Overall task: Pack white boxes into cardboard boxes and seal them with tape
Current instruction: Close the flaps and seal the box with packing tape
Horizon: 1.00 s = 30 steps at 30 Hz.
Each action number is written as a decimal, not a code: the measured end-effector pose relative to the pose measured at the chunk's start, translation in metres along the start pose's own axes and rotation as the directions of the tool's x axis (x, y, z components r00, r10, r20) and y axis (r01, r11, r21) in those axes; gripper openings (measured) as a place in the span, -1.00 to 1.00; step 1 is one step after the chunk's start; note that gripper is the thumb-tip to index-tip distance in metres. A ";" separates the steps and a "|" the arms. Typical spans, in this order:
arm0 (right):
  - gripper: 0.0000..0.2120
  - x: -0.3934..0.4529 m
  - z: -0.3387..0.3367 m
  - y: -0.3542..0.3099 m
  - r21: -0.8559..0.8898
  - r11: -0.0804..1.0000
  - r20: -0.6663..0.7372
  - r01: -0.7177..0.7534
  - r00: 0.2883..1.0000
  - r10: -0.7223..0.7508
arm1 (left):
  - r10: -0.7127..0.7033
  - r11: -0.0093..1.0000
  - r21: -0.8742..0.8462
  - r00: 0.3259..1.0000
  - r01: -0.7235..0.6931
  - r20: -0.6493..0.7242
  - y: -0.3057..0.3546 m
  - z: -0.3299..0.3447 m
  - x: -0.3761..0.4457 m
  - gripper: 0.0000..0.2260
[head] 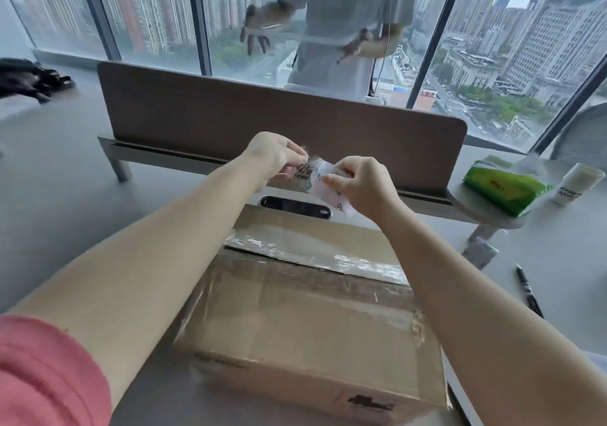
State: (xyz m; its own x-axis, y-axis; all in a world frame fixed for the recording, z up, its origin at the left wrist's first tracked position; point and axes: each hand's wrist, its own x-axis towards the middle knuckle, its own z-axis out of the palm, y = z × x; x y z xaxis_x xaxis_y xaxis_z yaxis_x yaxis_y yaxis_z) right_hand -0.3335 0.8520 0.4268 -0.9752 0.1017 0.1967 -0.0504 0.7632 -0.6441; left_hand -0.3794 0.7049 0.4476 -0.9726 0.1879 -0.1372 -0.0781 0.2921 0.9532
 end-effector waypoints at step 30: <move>-0.63 -0.019 0.056 -0.096 -0.516 0.851 0.051 -0.097 0.988 0.144 | 0.204 0.948 0.267 0.976 -0.175 -0.082 -0.076 -0.094 -0.030 -0.71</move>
State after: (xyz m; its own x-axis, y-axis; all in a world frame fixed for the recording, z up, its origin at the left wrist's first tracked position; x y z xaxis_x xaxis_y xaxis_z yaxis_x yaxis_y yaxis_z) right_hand -0.3226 0.7411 0.4430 -0.9820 0.1778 0.0637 0.1633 0.9688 -0.1864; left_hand -0.3648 0.5886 0.4046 -0.9827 0.1661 0.0823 0.1552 0.4941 0.8554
